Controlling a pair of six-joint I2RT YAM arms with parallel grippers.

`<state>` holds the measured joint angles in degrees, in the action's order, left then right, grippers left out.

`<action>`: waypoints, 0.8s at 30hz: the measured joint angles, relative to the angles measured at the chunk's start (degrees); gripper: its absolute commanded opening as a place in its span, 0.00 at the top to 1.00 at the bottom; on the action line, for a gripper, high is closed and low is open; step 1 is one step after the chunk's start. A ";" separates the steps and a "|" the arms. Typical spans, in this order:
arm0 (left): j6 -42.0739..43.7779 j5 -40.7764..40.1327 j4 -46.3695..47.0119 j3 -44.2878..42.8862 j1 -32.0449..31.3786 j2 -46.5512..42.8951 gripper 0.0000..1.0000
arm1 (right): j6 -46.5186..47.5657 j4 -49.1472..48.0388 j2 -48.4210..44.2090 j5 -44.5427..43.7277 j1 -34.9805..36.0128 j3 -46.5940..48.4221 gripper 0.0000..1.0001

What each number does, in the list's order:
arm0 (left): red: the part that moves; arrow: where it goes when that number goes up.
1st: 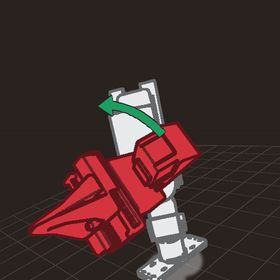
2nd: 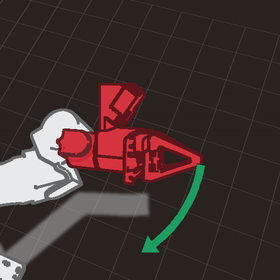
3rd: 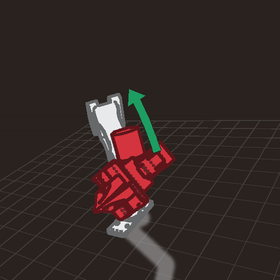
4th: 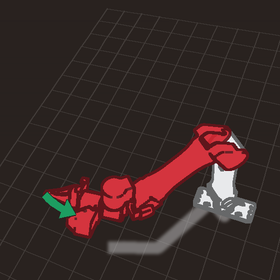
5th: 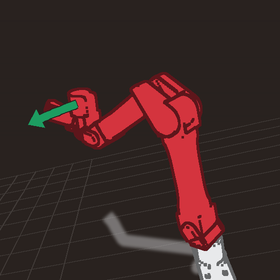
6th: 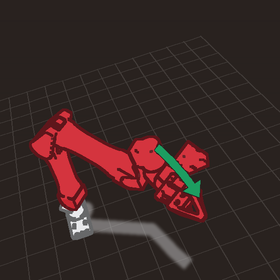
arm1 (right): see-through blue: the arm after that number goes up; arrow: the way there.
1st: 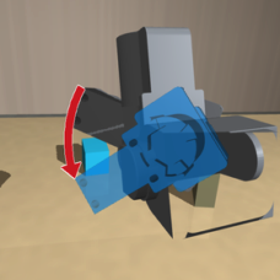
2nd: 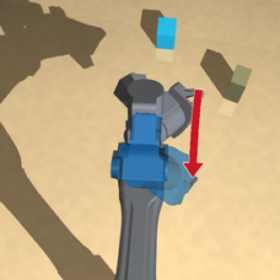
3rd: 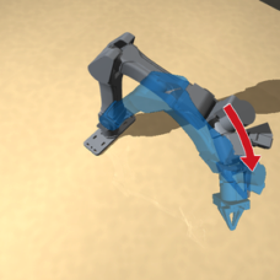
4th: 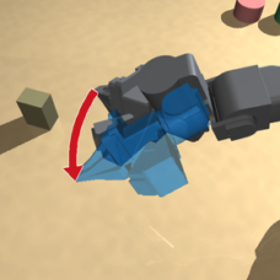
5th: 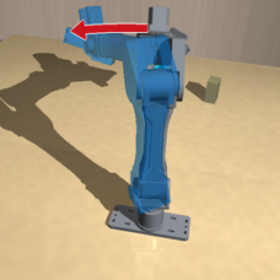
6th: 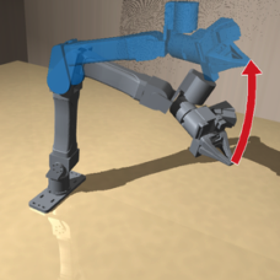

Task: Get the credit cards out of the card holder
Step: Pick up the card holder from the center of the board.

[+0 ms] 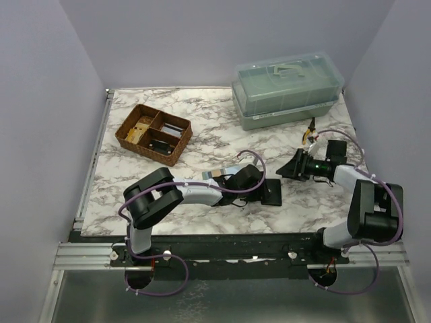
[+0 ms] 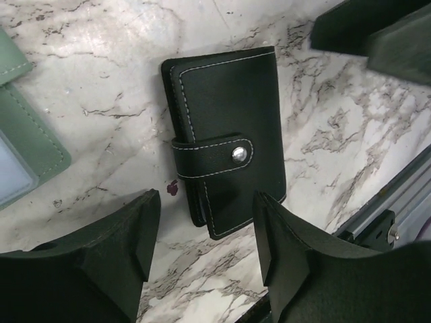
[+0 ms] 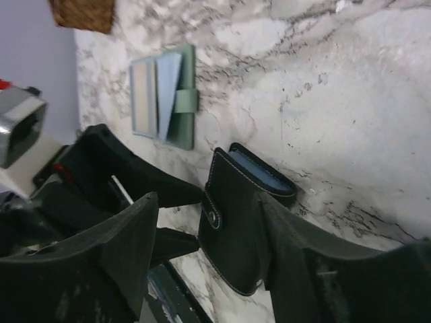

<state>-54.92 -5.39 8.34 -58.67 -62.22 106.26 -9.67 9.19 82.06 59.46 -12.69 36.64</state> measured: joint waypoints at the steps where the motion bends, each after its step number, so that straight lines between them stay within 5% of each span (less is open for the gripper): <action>1: -0.13 0.00 -0.07 0.04 0.00 0.31 0.42 | -0.96 -0.31 1.07 -1.79 2.05 -0.20 0.40; 9: -0.98 0.04 0.31 0.22 0.00 1.05 0.52 | -8.33 -3.43 4.92 -14.82 9.49 -0.48 0.39; 15: -1.05 0.24 1.77 0.17 0.00 2.12 0.68 | -8.55 -3.54 1.55 -20.17 9.49 -1.46 0.21; 20: -1.40 0.85 2.82 0.00 0.07 2.84 0.68 | -8.39 -4.04 -5.64 -22.71 9.49 -4.48 0.23; 24: -1.42 1.51 3.30 -0.63 0.24 3.54 0.69 | -9.03 -4.55 -1.84 -22.03 9.49 -5.01 0.27</action>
<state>-56.34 -3.88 11.64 -59.31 -61.98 109.80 -18.70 4.64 80.23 37.43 -3.20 31.64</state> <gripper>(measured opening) 0.321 0.751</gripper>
